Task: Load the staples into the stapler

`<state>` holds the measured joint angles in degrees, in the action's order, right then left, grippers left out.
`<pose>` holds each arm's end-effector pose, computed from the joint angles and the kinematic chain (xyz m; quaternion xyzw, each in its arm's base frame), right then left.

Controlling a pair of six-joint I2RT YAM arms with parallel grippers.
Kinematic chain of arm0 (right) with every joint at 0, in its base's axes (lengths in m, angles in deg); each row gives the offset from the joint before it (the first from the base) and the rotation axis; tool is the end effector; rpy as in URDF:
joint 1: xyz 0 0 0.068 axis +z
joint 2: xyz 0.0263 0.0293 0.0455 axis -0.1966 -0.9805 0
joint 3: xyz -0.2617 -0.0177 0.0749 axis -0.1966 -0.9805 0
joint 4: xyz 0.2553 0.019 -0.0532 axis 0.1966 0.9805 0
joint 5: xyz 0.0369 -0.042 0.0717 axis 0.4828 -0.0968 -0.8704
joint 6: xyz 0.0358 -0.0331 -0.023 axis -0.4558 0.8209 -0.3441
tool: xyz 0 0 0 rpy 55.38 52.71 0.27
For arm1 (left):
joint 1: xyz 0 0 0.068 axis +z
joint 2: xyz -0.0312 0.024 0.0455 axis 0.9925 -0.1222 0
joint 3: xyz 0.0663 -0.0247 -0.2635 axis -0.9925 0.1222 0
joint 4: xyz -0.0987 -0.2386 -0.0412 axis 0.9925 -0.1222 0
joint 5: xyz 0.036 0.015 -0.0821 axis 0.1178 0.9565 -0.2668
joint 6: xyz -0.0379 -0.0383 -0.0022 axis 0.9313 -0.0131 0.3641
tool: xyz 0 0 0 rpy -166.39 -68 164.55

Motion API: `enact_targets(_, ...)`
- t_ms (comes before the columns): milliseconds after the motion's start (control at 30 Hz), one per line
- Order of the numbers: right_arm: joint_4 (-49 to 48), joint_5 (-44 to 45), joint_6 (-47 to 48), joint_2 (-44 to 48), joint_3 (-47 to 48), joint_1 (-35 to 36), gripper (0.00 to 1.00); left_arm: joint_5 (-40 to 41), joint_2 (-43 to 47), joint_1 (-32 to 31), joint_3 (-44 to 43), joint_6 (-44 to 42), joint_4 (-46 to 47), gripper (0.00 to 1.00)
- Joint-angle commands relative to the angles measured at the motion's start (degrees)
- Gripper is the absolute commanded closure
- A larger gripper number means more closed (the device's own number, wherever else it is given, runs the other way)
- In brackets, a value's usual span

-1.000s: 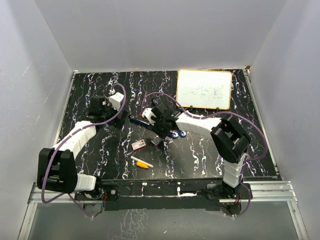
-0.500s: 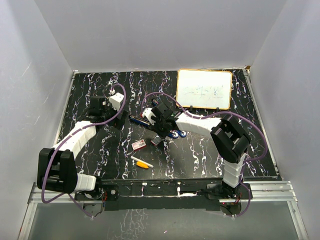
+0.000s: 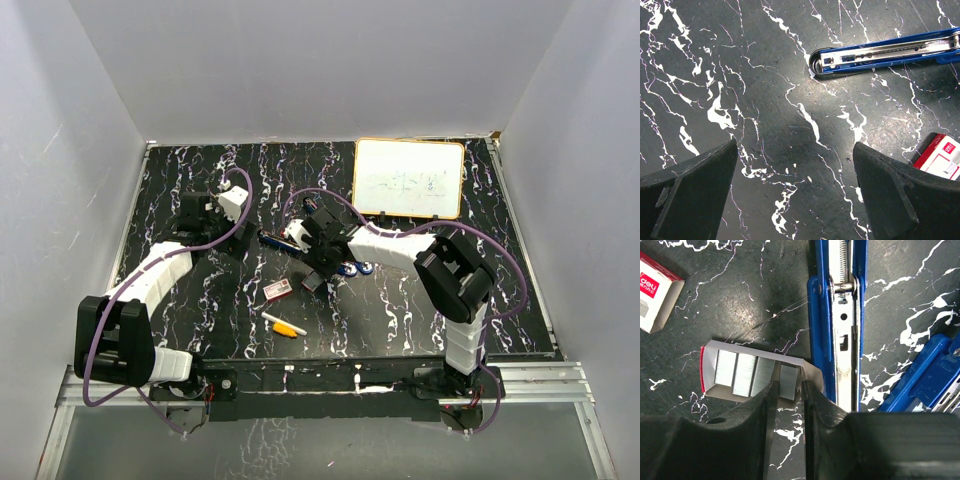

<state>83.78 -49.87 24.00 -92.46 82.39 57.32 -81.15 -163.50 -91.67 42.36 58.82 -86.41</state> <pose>0.2667 0.2798 0.1690 -0.4938 0.8401 0.0957 0.2033 0.2841 -0.0518 0.2328 0.2702 0.8513 -0.0608 0.4455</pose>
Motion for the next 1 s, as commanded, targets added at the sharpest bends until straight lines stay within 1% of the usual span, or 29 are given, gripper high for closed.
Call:
enact_targets(0,-2.01,1.03,-0.02,-0.13,1.14,-0.22,0.72,-0.89,2.21,0.15,0.27,-0.54,-0.52,0.03)
enact_targets(267,-1.86,1.62,-0.06,-0.17,0.99,-0.19,0.75,-0.98,2.0,0.16,0.49,-0.51,-0.3,0.03)
enact_targets(533,-2.6,2.16,-0.91,-0.72,0.27,-0.21,0.74,-0.85,2.32,0.16,0.49,-0.52,-0.46,0.03)
enact_targets(967,-3.6,2.37,-0.92,1.03,1.11,-0.27,0.85,0.19,3.18,0.13,0.21,-0.71,-0.6,0.03)
